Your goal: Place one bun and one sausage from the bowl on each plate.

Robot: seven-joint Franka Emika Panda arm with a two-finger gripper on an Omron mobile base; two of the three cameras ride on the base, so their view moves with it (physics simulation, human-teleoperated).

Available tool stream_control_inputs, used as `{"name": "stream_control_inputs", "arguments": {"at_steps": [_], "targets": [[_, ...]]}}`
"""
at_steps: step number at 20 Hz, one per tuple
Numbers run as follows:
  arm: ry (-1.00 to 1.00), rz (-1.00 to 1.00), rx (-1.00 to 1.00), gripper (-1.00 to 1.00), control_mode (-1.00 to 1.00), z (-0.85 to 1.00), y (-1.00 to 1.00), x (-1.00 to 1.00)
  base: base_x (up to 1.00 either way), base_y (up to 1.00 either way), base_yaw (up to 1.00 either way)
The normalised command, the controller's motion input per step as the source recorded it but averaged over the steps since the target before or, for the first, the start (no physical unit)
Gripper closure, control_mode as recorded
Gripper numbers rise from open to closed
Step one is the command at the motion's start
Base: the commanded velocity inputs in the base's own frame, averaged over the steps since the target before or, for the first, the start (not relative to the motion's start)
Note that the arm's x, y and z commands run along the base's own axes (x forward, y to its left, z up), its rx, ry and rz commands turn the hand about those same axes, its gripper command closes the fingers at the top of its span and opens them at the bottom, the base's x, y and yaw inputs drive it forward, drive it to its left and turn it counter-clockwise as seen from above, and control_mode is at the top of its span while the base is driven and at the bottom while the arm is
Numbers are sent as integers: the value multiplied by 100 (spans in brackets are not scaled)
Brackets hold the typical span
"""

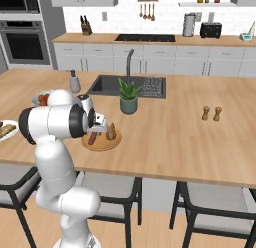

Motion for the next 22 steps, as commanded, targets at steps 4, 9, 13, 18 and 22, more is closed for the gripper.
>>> {"name": "stream_control_inputs", "arguments": {"at_steps": [4,9,13,18,22], "targets": [[-6,-5,0,-100,-100,24,-23,-80,0,0,0],[-9,-5,0,-100,-100,64,0,-100,0,0,0],[-2,-7,2,-100,-100,96,0,-99,0,0,0],[0,-1,3,-100,-100,82,-5,-99,0,0,0],[0,0,3,-100,-100,84,-21,-97,0,0,0]]}}
